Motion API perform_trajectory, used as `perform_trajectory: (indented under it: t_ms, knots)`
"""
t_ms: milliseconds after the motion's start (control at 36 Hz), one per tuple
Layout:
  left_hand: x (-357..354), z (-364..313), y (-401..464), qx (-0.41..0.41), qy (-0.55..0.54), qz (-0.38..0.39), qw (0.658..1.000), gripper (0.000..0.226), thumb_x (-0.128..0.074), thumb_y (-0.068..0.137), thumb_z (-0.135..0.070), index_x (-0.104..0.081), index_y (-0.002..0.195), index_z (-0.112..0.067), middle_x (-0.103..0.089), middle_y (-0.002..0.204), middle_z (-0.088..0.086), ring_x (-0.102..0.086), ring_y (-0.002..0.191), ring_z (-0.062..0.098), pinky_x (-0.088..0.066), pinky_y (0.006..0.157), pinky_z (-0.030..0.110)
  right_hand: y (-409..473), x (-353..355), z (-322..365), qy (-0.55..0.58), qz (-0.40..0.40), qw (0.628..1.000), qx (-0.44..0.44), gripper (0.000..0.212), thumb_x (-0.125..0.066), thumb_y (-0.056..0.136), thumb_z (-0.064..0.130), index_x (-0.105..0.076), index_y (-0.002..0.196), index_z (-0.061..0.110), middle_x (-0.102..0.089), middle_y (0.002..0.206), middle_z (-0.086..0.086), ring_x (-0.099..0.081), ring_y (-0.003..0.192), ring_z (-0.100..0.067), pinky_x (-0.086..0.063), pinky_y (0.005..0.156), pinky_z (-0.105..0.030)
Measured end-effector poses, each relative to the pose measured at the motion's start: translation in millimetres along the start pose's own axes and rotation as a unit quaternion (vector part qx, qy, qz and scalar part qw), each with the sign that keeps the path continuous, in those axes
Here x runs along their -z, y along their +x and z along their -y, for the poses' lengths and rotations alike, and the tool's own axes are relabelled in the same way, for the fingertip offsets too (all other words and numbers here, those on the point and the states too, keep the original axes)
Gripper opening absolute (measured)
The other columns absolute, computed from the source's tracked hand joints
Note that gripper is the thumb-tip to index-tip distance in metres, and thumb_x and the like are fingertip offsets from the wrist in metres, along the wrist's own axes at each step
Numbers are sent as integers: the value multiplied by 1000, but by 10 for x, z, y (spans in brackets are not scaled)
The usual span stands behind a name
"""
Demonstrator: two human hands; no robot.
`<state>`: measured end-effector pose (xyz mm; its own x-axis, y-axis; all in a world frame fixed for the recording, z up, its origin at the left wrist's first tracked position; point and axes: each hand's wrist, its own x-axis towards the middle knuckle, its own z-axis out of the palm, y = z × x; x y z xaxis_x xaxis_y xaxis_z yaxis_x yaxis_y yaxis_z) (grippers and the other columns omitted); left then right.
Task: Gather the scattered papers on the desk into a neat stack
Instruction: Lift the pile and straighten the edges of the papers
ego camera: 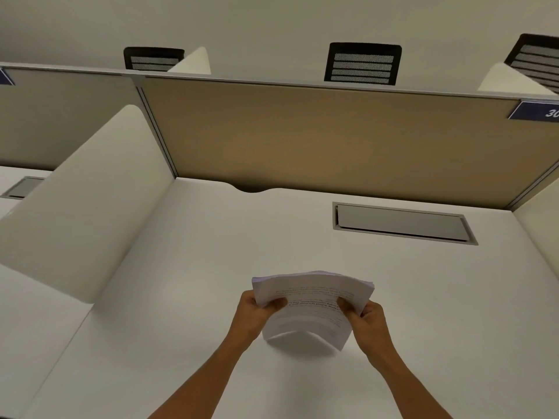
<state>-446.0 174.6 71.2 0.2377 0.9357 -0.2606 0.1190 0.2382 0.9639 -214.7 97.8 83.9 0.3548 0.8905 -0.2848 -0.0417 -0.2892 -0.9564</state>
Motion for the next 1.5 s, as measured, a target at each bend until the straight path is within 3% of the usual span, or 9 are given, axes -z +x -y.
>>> perform_trajectory:
  t_ms: [250, 417, 611, 722, 861, 1167, 1333, 1444, 1500]
  knots:
    - [0, 45, -11, 27, 16, 27, 999, 24, -80, 72, -31, -77, 91, -44, -79, 94, -10, -74, 87, 6, -59, 69, 18, -29, 11, -112, -15, 20, 1000, -10, 14, -65, 95, 18, -76, 92, 26, -79, 89, 9, -73, 82, -6, -56, 64, -14]
    - [-4, 61, 2, 11, 15, 15, 1000, 27, -81, 70, -35, -76, 93, -47, -79, 95, -10, -74, 89, 7, -60, 75, 24, 0, 23, -80, -24, 20, 1000, -1, 15, -66, 94, 18, -76, 92, 29, -79, 89, 11, -73, 80, -5, -57, 63, -15]
    - [-6, 96, -19, -1, 6, 7, 1000, 30, -81, 78, -21, -76, 98, -43, -79, 98, -8, -74, 92, 10, -62, 79, 26, -21, 53, -99, -23, 31, 999, 4, 22, -66, 94, 16, -76, 93, 36, -79, 89, 11, -73, 82, -4, -56, 63, -13]
    - [-49, 181, -47, 22, 15, -8, 1000, 25, -79, 81, -18, -77, 89, -42, -80, 94, -6, -75, 91, 15, -60, 76, 26, -33, 41, -199, -24, 39, 999, -10, 19, -64, 96, 16, -74, 102, 31, -78, 93, 13, -72, 87, -4, -57, 65, -14]
    - [-78, 168, -54, 14, 15, -24, 999, 29, -79, 81, -14, -76, 87, -43, -79, 90, -10, -74, 85, 9, -58, 68, 18, -34, 55, -172, -10, 34, 999, -8, 19, -62, 97, 16, -77, 99, 28, -80, 93, 6, -74, 84, -7, -57, 66, -13]
    - [-80, 310, -104, 29, 50, 5, 998, 32, -74, 86, -15, -73, 91, -47, -78, 95, -14, -73, 91, 7, -59, 76, 20, -46, 66, -333, -26, 44, 998, -29, 18, -61, 98, 15, -75, 105, 23, -79, 96, 6, -75, 89, -10, -58, 67, -16]
    - [-80, 360, -90, 36, 63, 9, 997, 38, -74, 86, -16, -71, 88, -54, -76, 93, -24, -71, 88, -1, -56, 65, 11, -4, 49, -366, -62, 54, 996, -30, 20, -58, 100, 18, -71, 114, 17, -78, 102, 1, -74, 92, -10, -60, 70, -20]
    - [-37, 308, -69, 33, 68, 15, 997, 32, -76, 85, -17, -71, 87, -49, -76, 90, -25, -72, 87, 3, -56, 64, 12, 58, 56, -324, -109, 64, 992, -22, 19, -56, 101, 19, -70, 113, 17, -75, 104, -3, -71, 98, -21, -62, 76, -28]
    - [5, 218, -53, 16, 57, -4, 998, 23, -78, 83, -22, -73, 87, -44, -78, 90, -19, -73, 89, 12, -58, 64, 15, 91, 69, -234, -148, 80, 986, -11, 16, -57, 100, 22, -71, 106, 26, -76, 101, 2, -71, 97, -19, -60, 75, -24]
